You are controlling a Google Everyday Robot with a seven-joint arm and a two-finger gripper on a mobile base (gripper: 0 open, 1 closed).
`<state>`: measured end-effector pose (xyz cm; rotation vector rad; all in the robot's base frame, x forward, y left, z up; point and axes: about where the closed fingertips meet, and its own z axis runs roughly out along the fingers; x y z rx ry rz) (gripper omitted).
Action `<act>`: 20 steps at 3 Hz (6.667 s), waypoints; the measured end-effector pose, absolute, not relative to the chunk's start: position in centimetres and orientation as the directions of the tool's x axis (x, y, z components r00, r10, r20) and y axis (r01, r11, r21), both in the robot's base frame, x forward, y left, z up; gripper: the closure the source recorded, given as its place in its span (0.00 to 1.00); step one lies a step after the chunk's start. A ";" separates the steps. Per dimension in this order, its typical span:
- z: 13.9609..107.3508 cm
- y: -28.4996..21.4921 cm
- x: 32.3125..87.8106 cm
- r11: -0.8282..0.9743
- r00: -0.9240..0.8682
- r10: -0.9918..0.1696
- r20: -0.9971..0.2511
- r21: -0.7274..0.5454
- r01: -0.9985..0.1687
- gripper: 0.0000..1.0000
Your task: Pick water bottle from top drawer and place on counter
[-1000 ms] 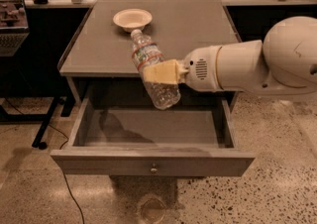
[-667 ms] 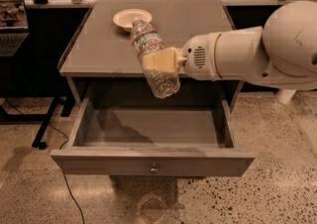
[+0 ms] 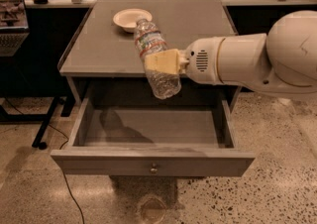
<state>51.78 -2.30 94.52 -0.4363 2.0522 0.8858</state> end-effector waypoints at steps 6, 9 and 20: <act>98.8 -4.5 63.6 0.701 -0.544 0.070 -0.836 0.429 -0.570 1.00; 99.2 -6.6 65.0 0.735 -0.505 0.154 -0.849 0.440 -0.516 1.00; 88.6 -9.0 70.8 0.776 -0.701 0.196 -0.685 0.546 -0.316 0.00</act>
Offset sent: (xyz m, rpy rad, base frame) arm 0.0340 -0.0507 0.0140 0.0793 -0.0600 -0.1705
